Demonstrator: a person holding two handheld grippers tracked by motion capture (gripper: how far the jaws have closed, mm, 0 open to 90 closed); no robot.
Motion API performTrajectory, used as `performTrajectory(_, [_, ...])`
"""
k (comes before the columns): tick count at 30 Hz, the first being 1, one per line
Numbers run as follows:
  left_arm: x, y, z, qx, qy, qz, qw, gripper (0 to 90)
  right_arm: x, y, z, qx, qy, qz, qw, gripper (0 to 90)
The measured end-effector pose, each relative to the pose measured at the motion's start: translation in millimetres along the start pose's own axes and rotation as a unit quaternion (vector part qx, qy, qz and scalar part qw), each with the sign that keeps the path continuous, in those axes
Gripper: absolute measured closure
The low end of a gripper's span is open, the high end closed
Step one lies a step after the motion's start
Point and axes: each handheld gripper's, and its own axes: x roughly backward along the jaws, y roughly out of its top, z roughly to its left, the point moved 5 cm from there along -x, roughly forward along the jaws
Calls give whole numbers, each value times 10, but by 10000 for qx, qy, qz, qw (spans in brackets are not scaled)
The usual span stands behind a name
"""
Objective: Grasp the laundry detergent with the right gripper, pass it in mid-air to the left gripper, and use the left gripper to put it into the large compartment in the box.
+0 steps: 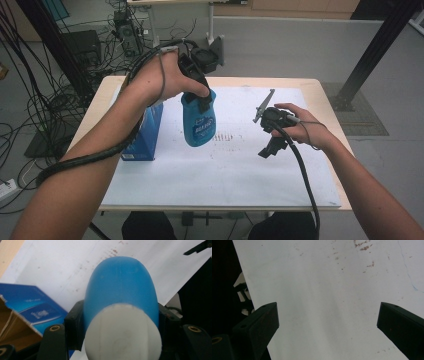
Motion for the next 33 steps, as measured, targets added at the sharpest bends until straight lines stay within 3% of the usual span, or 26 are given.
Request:
performTrajectory(7, [199, -62, 249, 444, 72, 5, 9990, 380, 1, 5, -12, -45, -14, -30, 10000, 35])
performTrajectory(16, [492, -155, 568, 906, 224, -123, 9956, 380, -30, 27, -9, -5, 0, -18, 10000, 36])
performTrajectory(20, [613, -203, 684, 1163, 288, -212, 9926, 380, -49, 47, -6, 10, 9, 16, 10000, 38])
performTrajectory(27, [792, -326, 899, 1474, 442, -132, 9880, 380, -52, 55, -33, 11, -20, 81, 10000, 38])
performTrajectory(33, [927, -447, 1130, 1904, 566, -137, 9800, 380, -45, 58, -37, -33, -27, 83, 10000, 38])
